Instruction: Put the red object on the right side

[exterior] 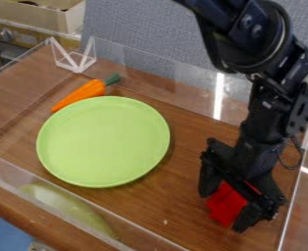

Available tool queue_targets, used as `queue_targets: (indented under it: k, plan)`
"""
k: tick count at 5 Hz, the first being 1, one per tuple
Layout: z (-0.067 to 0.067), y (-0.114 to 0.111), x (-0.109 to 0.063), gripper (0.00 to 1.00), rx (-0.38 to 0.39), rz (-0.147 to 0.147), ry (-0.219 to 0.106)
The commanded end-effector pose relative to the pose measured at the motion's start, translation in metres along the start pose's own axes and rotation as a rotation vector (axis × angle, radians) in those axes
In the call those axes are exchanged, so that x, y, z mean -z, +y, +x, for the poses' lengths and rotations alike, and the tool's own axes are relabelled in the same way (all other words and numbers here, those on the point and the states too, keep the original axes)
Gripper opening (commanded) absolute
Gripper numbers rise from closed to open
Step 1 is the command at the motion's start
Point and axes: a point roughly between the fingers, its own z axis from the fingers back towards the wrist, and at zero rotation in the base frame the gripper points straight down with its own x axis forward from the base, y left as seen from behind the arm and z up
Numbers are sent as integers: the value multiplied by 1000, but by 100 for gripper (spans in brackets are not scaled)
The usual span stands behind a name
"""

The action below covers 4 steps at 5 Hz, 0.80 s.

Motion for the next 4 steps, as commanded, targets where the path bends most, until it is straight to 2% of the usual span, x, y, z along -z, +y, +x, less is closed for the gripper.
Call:
queue_targets:
  k: [1,2,3,4]
  plan:
    - [4,5,-45,100,-30,11,-110]
    - [-2,19,-82,100,-97,35,-175]
    - [-15,45,-130,100,-235,56,-231]
    - [-22,79,-142,0,-373,41,-257]
